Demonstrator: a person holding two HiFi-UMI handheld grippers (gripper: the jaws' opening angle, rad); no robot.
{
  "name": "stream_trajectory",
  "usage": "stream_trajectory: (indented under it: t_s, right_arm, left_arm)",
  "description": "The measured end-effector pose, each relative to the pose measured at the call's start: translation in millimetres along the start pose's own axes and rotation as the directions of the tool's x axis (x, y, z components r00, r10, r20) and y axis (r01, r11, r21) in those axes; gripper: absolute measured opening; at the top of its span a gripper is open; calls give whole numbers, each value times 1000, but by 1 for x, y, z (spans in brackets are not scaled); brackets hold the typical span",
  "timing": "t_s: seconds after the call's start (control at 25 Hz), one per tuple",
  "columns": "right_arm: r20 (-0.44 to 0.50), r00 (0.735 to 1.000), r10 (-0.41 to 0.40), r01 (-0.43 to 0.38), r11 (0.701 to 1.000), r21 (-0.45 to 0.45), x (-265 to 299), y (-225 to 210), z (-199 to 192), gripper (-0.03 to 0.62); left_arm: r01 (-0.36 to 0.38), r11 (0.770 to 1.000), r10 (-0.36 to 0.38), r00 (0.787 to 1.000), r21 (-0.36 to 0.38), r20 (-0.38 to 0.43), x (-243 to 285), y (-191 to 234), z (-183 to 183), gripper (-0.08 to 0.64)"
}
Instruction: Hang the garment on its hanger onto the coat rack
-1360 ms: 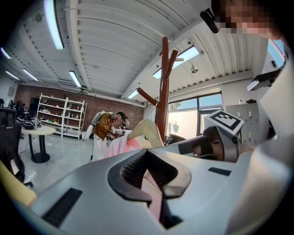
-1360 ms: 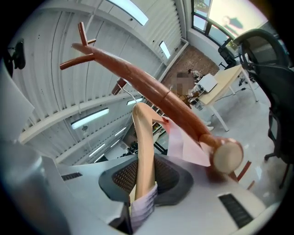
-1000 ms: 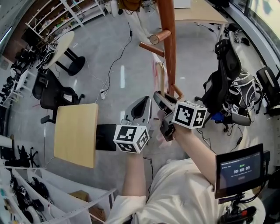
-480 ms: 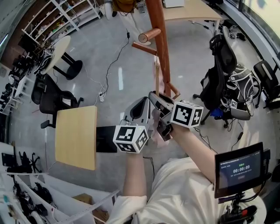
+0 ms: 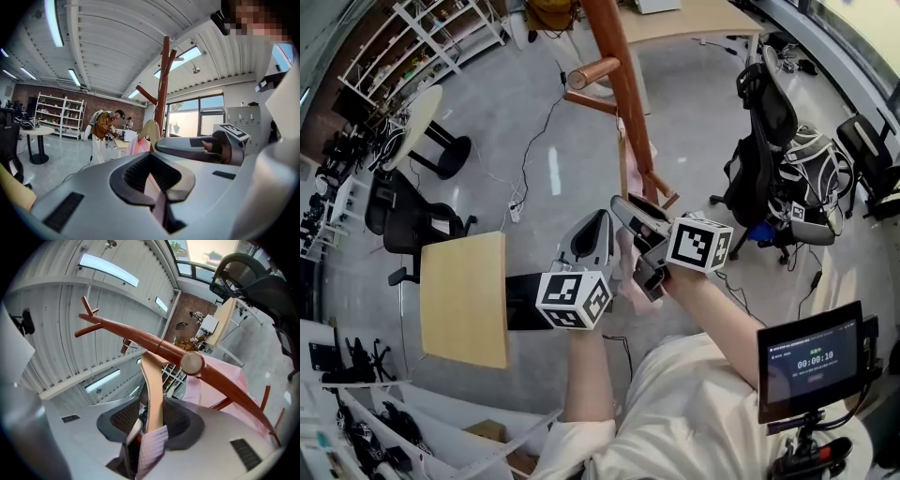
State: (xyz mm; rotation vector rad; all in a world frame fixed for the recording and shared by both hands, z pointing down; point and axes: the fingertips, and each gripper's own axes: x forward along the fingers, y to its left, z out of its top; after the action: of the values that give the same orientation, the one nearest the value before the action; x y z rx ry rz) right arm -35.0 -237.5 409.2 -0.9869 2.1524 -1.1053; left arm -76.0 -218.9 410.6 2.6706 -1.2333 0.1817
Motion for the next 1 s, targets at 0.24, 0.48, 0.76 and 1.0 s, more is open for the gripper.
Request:
stream_trajectory:
  t_s: [0.24,0.48,0.76,1.0]
  right_arm:
    - [8,1000,-21,21,1000,-18,-12,-4,1,133]
    - [10,1000,-26,27,999,-26,-31,-2,5,133]
    - [13,1000,-26,27,998,-58,-50,-1,13,132]
    - [-18,1000,11,-13,996,-93,-52,9,9,132]
  left_arm:
    - [5,1000,-5,1000,0,-4,1,-3,-3,5]
    - [7,1000,-7,1000,-7,-4,5,-12,-4,6]
    - [0,1000,-1,1000,-17,-8,10,-26,-8,6]
    - [-42,999,42,999,-24,-4,-4,-26,-12,5]
